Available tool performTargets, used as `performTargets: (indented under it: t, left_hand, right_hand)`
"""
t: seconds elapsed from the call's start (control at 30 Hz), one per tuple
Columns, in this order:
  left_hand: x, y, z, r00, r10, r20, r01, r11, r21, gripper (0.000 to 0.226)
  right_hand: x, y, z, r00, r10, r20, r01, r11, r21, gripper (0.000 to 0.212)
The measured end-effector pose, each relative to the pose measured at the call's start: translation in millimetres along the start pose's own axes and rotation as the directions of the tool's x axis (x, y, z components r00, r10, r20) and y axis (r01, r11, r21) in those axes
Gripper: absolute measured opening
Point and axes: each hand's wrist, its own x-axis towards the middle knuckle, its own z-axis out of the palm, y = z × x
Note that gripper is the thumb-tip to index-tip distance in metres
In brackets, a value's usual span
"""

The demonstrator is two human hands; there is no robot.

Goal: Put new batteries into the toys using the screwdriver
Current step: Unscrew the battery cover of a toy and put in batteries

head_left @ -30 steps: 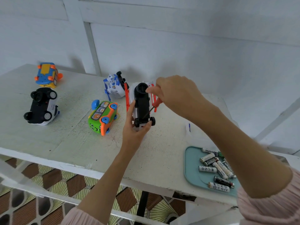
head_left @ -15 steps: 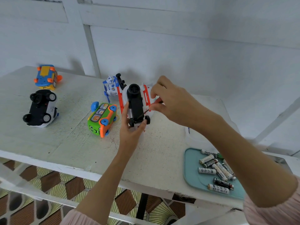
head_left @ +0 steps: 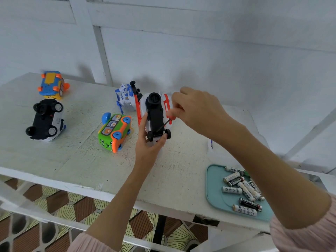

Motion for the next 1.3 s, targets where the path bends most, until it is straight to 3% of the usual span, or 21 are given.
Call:
performTargets:
  t: [0.07, 0.17, 0.27, 0.37, 0.5, 0.63, 0.77, 0.83, 0.9, 1.0, 1.07, 1.3]
  left_hand:
    - [0.1, -2.2, -0.7, 1.000, -0.005, -0.001, 0.005, 1.000, 0.008, 0.079]
    - [0.9, -3.3, -2.0, 1.000, -0.005, 0.007, 0.005, 1.000, 0.005, 0.080]
    - [0.4, -1.2, -0.9, 1.000, -0.011, 0.009, 0.011, 1.000, -0.001, 0.078]
    - [-1.4, 1.6, -0.2, 1.000, -0.009, 0.013, 0.009, 1.000, -0.024, 0.078]
    - [-1.9, 1.7, -1.7, 1.000, -0.018, 0.012, 0.019, 0.999, -0.042, 0.079]
    - [-0.8, 1.0, -3.3, 0.999, -0.022, -0.027, 0.021, 0.999, -0.047, 0.078]
    - [0.3, 1.6, -4.3, 1.000, -0.007, -0.026, 0.006, 0.999, -0.047, 0.078]
    - [1.0, 2.2, -4.1, 1.000, -0.005, -0.004, 0.005, 0.999, -0.041, 0.078]
    - [1.5, 1.3, -3.4, 1.000, -0.007, 0.010, 0.007, 0.999, -0.039, 0.078]
    - [2.1, -0.6, -4.0, 1.000, -0.011, 0.006, 0.011, 0.999, -0.043, 0.078]
    - [3.1, -2.1, -4.9, 1.000, -0.007, 0.006, 0.007, 0.999, -0.041, 0.077]
    - [0.7, 4.0, -3.7, 0.999, 0.014, 0.038, -0.013, 1.000, -0.026, 0.076]
  right_hand:
    - [0.4, 3.4, 0.4, 0.999, 0.037, 0.012, -0.036, 0.999, -0.036, 0.032]
    - [-2.3, 3.7, 2.5, 0.994, -0.103, -0.029, 0.107, 0.972, 0.210, 0.019]
    - [-2.1, 3.3, 1.5, 0.995, -0.083, -0.051, 0.090, 0.983, 0.163, 0.011]
    - [-0.9, 9.1, 2.7, 0.999, 0.038, 0.010, -0.039, 0.999, 0.010, 0.030]
    - [-3.9, 14.7, 6.8, 0.998, -0.052, -0.037, 0.059, 0.975, 0.215, 0.019]
    - [-4.5, 22.7, 7.9, 0.992, 0.055, 0.111, -0.059, 0.998, 0.029, 0.034]
    - [-13.3, 30.2, 14.8, 0.961, 0.052, 0.271, -0.032, 0.996, -0.079, 0.029]
    - [-20.2, 35.8, 16.3, 0.964, 0.074, 0.255, -0.077, 0.997, 0.002, 0.023]
    - [-28.4, 46.0, 18.5, 0.977, 0.094, 0.193, -0.135, 0.968, 0.212, 0.014]
    - [-46.0, 61.0, 23.5, 0.972, 0.116, 0.204, -0.214, 0.796, 0.567, 0.008]
    - [-57.0, 68.5, 32.2, 0.957, 0.098, 0.273, -0.249, 0.761, 0.599, 0.014]
    - [-76.2, 57.3, 77.7, 0.901, -0.018, 0.433, -0.224, 0.836, 0.501, 0.018]
